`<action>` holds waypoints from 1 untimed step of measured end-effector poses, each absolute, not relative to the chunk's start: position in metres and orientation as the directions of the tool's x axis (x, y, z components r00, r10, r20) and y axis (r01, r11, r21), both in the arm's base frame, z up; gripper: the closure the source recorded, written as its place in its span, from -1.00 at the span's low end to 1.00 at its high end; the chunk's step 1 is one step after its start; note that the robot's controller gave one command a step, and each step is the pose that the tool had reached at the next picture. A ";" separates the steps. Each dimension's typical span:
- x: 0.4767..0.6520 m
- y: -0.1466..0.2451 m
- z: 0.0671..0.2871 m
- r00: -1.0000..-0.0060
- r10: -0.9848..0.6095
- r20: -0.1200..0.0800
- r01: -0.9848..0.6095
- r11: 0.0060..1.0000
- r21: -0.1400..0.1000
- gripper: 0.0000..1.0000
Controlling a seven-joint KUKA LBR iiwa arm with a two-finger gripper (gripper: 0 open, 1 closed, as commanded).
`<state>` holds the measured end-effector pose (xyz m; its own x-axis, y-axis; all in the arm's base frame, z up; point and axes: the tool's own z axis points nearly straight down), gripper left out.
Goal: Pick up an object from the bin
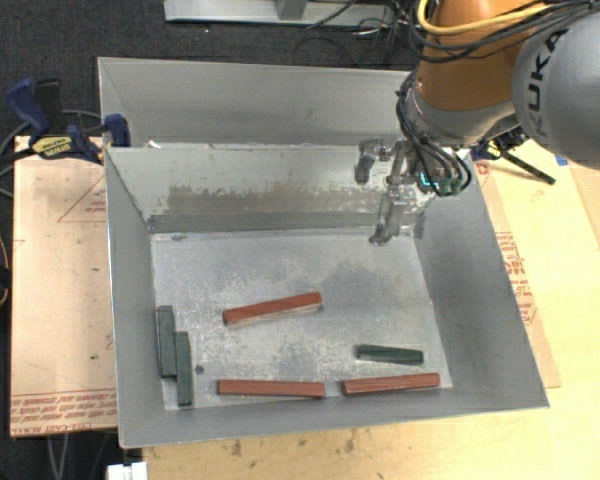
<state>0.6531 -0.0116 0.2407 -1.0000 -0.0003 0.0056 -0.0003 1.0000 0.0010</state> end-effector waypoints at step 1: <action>0.638 0.010 0.152 -1.000 -0.003 0.007 -0.003 1.000 0.002 -1.00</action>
Offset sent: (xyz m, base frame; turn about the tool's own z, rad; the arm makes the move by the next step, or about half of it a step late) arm -0.0130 0.0194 -0.0836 0.0001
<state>0.6383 0.0098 0.1517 -1.0000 -0.0032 0.0068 -0.0032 1.0000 0.0022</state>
